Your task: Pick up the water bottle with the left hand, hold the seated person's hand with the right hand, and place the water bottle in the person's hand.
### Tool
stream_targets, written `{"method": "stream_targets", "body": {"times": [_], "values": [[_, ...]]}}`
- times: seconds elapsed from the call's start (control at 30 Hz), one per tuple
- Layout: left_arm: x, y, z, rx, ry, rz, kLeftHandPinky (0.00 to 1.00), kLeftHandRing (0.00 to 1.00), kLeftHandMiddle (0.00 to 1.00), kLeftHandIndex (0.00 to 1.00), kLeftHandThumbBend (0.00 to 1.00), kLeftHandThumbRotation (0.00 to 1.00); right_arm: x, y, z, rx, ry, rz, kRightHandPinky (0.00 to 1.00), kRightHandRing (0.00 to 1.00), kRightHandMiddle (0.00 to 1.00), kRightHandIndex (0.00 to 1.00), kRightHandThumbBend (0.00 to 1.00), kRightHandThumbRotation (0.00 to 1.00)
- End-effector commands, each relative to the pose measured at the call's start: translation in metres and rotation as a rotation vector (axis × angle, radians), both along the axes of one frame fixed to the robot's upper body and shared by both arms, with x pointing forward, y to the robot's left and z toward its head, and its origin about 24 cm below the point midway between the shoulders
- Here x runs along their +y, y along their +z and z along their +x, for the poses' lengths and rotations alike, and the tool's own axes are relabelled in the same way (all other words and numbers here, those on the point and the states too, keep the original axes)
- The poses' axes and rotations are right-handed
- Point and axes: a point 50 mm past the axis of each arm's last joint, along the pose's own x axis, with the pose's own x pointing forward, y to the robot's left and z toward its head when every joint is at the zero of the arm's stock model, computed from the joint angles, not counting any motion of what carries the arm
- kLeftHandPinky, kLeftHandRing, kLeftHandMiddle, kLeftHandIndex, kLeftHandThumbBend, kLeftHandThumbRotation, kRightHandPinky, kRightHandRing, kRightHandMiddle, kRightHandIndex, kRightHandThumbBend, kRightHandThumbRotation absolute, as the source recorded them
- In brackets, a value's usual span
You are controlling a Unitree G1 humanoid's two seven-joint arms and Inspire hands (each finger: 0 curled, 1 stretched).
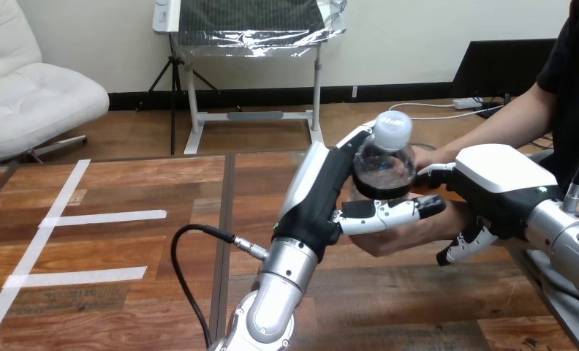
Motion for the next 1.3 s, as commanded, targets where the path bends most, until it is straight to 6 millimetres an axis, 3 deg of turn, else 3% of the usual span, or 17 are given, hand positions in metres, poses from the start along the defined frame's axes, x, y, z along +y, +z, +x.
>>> {"method": "stream_targets", "body": {"times": [0.0,0.7,1.27], "values": [[-0.012,0.0264,0.0024,-0.084,-0.019,-0.061,1.0,1.0,1.0,1.0,0.92,0.55,-0.0042,0.0235,0.0049,-0.103,-0.003,0.005,0.72,0.8,0.83,0.85,0.87,0.05],[-0.0101,0.0242,0.0031,-0.085,0.0,-0.049,1.0,1.0,1.0,1.0,0.91,0.6,-0.0052,0.0211,0.0053,-0.108,-0.002,0.008,0.71,0.79,0.83,0.84,0.87,0.05],[-0.0097,0.0227,0.0027,-0.091,0.028,-0.044,1.0,1.0,1.0,1.0,0.99,0.67,-0.0042,0.0225,0.0044,-0.111,0.003,0.001,0.74,0.82,0.86,0.85,0.86,0.06]]}}
